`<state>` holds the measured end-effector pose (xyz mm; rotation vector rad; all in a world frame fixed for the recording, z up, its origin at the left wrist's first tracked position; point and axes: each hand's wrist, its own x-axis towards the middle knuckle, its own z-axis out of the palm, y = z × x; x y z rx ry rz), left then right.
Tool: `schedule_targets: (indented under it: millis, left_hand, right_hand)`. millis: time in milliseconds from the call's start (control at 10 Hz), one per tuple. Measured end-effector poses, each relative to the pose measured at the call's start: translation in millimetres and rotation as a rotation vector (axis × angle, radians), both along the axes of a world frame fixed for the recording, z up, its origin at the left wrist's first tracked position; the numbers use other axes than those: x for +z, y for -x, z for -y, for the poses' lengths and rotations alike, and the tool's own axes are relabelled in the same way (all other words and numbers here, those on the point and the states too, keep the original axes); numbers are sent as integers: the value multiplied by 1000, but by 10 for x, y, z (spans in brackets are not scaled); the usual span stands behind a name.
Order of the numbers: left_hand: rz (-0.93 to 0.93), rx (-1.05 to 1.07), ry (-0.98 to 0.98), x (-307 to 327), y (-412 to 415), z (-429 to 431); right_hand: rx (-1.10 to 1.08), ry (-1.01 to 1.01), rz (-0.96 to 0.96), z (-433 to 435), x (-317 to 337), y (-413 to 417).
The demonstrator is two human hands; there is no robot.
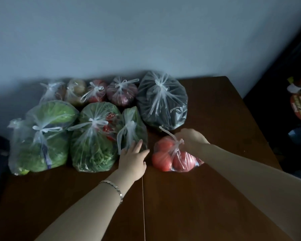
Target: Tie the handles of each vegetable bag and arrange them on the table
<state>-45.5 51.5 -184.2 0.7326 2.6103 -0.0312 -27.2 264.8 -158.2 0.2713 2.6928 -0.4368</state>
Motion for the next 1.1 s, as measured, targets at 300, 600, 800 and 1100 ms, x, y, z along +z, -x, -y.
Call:
schedule_targets:
  millis: [300,600,800,1100]
  left_hand:
    - [105,92,129,-175,278,59]
    - [165,103,100,-102,228,52]
    - [205,110,5,65,118,167]
    - [178,203,-160,972,334,393]
  right_hand:
    - [-317,274,-204,172,-259,130]
    - [-1022,432,56,443,-400,-178]
    - [-843,383,193,323,-316,-165]
    - [-481,352,-108,554,748,-215]
